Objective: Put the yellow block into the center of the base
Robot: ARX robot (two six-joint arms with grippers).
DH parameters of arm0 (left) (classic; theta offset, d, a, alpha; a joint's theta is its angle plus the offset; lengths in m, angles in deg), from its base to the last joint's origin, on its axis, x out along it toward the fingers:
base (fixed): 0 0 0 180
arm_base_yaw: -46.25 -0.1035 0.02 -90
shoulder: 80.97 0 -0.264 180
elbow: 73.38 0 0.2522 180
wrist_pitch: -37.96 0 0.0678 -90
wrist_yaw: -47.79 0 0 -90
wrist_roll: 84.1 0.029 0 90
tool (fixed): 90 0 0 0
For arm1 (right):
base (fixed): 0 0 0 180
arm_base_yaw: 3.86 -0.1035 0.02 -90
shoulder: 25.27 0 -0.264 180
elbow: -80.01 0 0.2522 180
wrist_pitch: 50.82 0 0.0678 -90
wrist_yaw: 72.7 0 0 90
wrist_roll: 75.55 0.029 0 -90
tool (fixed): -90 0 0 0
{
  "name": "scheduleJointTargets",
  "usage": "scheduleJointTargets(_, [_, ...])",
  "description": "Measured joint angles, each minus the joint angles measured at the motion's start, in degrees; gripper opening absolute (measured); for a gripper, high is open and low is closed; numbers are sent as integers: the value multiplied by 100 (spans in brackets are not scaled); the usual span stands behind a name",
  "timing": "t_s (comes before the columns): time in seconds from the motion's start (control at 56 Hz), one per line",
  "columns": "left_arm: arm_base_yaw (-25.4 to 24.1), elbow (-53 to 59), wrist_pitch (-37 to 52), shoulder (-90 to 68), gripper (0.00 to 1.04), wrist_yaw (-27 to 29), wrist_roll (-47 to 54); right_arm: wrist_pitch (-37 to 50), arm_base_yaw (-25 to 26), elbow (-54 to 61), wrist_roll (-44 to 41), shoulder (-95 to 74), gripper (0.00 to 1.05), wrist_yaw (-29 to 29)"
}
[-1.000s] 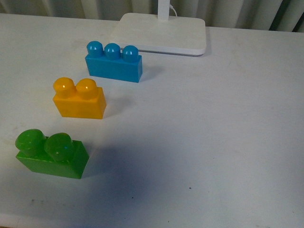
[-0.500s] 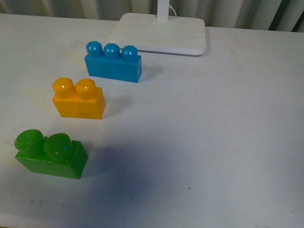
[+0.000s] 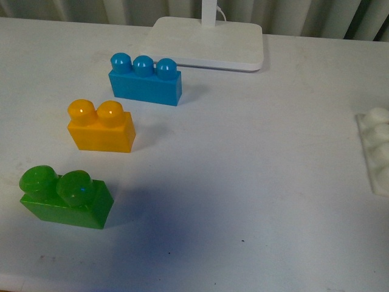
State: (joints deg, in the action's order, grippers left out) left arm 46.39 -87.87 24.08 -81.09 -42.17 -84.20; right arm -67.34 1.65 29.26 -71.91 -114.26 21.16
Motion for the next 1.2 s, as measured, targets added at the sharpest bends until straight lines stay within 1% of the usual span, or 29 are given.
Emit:
scheduleJointTargets(0.107, [0, 0, 0, 0, 98, -2, 0, 120, -614, 68, 723, 35, 96, -422])
scheduleJointTargets(0.232, [0, 0, 0, 0, 98, 0, -2, 212, -1272, 50, 1259, -26, 96, -767])
scheduleJointTargets(0.286, [0, 0, 0, 0, 98, 0, 0, 243, -1705, -46, 1526, -140, 96, -916])
scheduleJointTargets(0.357, [0, 0, 0, 0, 98, -2, 0, 267, -2162, -236, 1812, -332, 96, -1108])
scheduleJointTargets(0.5, [0, 0, 0, 0, 98, 0, 0, 236, -2721, -632, 2308, -678, 96, -1325])
scheduleJointTargets(0.643, [0, 0, 0, 0, 98, 0, 0, 170, -2966, -802, 2590, -789, 96, -1331])
scheduleJointTargets(0.946, [0, 0, 0, 0, 98, 0, -2, 59, -3038, -863, 2927, -796, 96, -1353])
scheduleJointTargets(1.196, [0, 0, 0, 0, 98, -2, 0, 85, -3230, -708, 3176, -682, 96, -1462])
